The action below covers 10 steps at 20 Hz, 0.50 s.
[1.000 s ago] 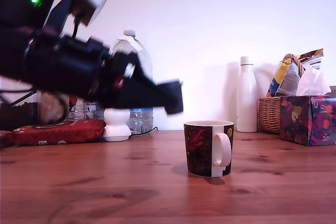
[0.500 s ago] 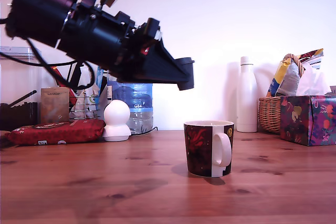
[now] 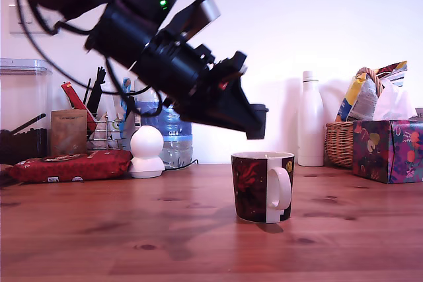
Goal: Pick up the coffee capsules from the table one by one and drop them inside the nearest coffee cup
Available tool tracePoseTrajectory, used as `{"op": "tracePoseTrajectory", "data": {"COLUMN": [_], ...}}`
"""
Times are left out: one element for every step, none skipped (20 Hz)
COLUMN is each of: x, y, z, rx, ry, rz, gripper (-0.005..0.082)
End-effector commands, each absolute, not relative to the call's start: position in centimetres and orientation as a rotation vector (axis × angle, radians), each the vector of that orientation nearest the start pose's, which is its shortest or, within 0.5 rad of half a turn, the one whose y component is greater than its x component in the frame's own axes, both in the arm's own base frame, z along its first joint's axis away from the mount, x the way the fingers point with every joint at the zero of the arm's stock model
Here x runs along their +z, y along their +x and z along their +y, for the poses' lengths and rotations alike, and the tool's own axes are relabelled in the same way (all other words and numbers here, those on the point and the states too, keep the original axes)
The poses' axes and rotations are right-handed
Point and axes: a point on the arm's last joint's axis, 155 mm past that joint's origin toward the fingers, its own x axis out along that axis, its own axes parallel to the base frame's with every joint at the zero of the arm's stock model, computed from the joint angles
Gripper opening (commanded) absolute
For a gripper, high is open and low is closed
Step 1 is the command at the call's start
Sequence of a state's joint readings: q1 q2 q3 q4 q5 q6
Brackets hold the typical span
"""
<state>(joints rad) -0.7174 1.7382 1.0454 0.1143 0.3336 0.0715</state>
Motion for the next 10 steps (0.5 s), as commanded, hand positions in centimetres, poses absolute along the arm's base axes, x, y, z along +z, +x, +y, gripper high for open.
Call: {"op": "tracePoseTrajectory", "data": {"x": [11.7, 11.4, 11.1, 10.8, 10.7, 10.6, 10.6, 10.5, 10.4, 10.3], "y": [33.8, 33.9, 33.9, 33.9, 33.9, 33.9, 33.9, 33.8, 33.7, 33.6], "z": [-37.2, -37.3, -37.3, -37.3, -37.3, -37.2, -37.2, -37.1, -37.0, -36.9], "rx": [-1.036, -1.035, -1.033, -1.03, -1.03, -1.026, -1.026, -1.025, -1.024, -1.023], "ry": [0.199, 0.203, 0.209, 0.214, 0.217, 0.219, 0.22, 0.221, 0.223, 0.224], "rz": [0.58, 0.604, 0.635, 0.657, 0.67, 0.674, 0.68, 0.691, 0.703, 0.709], "gripper": [0.0148, 0.0148, 0.0148, 0.0148, 0.0148, 0.0148, 0.0148, 0.0148, 0.0148, 0.0148]}}
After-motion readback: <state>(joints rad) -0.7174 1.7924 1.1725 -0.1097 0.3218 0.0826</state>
